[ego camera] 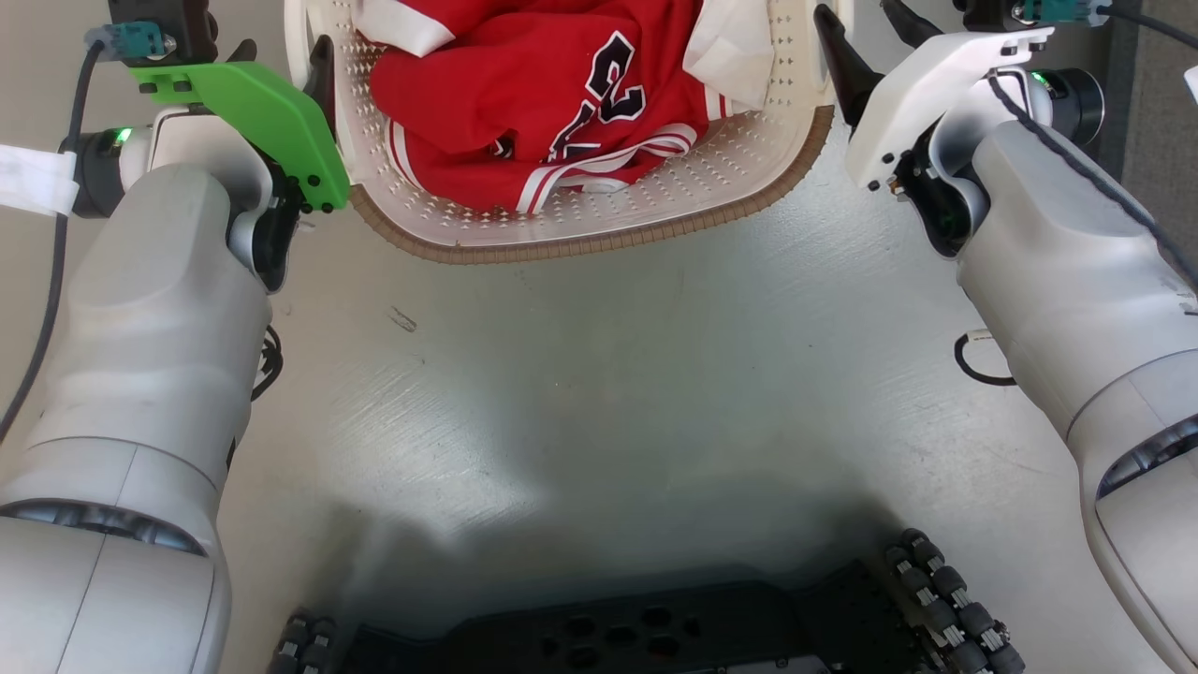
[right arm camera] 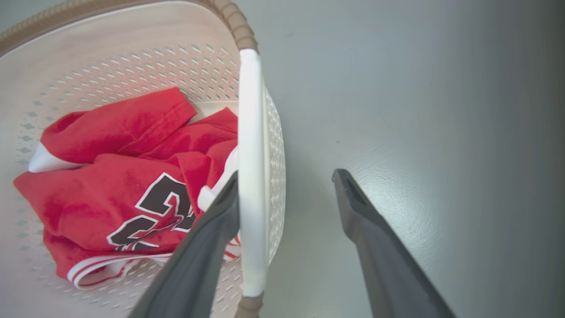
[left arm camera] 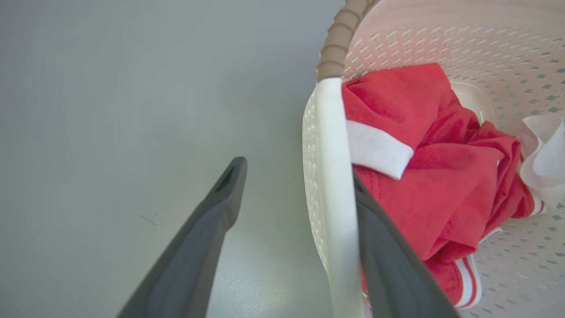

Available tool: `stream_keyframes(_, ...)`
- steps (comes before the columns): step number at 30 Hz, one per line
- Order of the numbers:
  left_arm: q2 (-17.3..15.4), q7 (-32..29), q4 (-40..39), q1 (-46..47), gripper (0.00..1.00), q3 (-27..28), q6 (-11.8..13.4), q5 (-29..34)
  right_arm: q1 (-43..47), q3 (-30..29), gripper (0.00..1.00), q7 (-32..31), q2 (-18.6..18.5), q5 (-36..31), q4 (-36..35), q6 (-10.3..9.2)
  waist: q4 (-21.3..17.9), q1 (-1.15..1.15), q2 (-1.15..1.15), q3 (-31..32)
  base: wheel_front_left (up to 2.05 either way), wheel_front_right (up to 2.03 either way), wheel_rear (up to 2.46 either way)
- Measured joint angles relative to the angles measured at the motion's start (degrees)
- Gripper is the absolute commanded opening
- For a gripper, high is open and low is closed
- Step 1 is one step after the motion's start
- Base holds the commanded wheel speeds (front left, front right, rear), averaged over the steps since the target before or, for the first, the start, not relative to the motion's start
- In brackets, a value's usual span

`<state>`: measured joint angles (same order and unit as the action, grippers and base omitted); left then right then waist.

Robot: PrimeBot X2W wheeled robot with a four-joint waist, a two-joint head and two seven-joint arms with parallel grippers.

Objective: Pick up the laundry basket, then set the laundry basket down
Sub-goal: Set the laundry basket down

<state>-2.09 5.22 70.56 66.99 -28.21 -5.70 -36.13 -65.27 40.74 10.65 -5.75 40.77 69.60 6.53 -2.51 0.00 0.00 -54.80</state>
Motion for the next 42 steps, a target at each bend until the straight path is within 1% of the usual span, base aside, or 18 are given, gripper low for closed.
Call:
stream_keyframes(8,-0.01,0.98,0.26,0.03,1.0,-0.26,-0.43,0.0,0.01,0.26,1.0,1.1,0.09,0.0,-0.07,0.0,-0.14,0.0,0.0,0.79,0.0,0.0,0.0)
stream_keyframes(19,-0.01,5.27,0.59,-0.32,1.0,-1.15,-0.62,0.03,1.46,0.1,1.0,2.55,0.08,0.02,-0.04,0.02,-0.29,0.0,0.0,3.75,0.0,0.0,0.0)
stream_keyframes(28,-0.01,7.98,0.96,-4.66,1.0,-1.67,-0.69,0.37,3.99,-0.1,1.0,3.56,-0.08,0.01,-0.66,0.2,-0.44,0.0,0.0,8.18,0.0,0.0,0.0)
stream_keyframes(35,-0.02,8.71,0.85,-6.67,1.0,-1.69,-0.82,0.85,6.49,-0.51,1.0,3.69,-0.08,0.0,-1.7,0.52,-0.59,0.0,0.0,11.94,0.0,0.0,0.0)
stream_keyframes(42,-0.22,9.03,0.15,-9.61,1.0,-1.54,-0.82,1.04,9.12,-2.6,1.0,3.69,-1.02,-0.3,-6.0,0.51,-0.78,0.0,0.0,16.79,0.0,0.0,0.0)
